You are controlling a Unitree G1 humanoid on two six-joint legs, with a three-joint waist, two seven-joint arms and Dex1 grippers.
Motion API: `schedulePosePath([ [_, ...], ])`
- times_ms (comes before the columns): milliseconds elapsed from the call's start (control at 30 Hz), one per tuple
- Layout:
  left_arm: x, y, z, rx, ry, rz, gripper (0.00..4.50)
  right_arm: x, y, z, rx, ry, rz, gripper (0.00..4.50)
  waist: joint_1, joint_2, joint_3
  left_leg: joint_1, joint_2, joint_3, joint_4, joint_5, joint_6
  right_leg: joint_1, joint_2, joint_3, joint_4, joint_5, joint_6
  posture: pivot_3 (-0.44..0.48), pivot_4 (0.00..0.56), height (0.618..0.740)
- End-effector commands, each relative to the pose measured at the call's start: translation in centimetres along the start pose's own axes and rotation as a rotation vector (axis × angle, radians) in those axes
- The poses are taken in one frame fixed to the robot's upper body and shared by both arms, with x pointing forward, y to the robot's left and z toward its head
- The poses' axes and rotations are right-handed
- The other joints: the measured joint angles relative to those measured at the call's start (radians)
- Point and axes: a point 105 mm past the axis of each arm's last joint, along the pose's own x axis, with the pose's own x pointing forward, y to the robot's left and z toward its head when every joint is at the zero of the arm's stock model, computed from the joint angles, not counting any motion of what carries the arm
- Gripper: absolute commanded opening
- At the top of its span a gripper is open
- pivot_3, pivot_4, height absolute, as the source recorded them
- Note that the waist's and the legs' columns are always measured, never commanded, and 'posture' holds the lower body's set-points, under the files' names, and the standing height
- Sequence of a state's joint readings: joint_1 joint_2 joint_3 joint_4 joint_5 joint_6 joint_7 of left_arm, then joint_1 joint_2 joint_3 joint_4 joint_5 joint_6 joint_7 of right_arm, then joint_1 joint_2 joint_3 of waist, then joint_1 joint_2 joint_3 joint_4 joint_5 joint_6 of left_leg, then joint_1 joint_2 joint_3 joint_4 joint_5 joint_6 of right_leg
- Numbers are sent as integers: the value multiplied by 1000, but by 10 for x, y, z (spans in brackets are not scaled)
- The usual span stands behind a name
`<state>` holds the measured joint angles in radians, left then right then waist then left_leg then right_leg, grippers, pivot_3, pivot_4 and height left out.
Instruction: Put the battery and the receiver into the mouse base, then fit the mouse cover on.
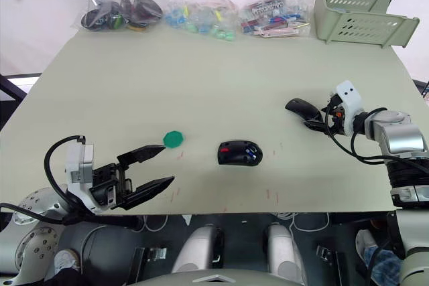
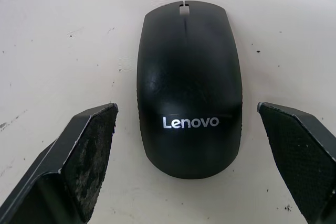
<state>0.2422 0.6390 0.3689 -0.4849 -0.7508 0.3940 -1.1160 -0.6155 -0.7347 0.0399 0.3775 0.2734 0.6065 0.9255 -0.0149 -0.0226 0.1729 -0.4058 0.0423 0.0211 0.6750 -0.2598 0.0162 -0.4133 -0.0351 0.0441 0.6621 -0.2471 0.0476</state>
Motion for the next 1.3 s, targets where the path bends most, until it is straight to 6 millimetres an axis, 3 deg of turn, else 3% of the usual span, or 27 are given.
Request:
schedulePosePath([
  [33,4,-4,8,34,-21,-29,4500,-2,-2,9,-19,-21,-6,4488,0,0,0,0,0,0,0,0,0,0,0,0,0,0,0,0,150,740],
  [1300,7,-1,6,34,-9,-37,4500,-2,-6,5,-16,-30,-37,4488,-1,0,0,0,0,0,-1,0,0,0,0,0,0,0,0,0,150,740],
])
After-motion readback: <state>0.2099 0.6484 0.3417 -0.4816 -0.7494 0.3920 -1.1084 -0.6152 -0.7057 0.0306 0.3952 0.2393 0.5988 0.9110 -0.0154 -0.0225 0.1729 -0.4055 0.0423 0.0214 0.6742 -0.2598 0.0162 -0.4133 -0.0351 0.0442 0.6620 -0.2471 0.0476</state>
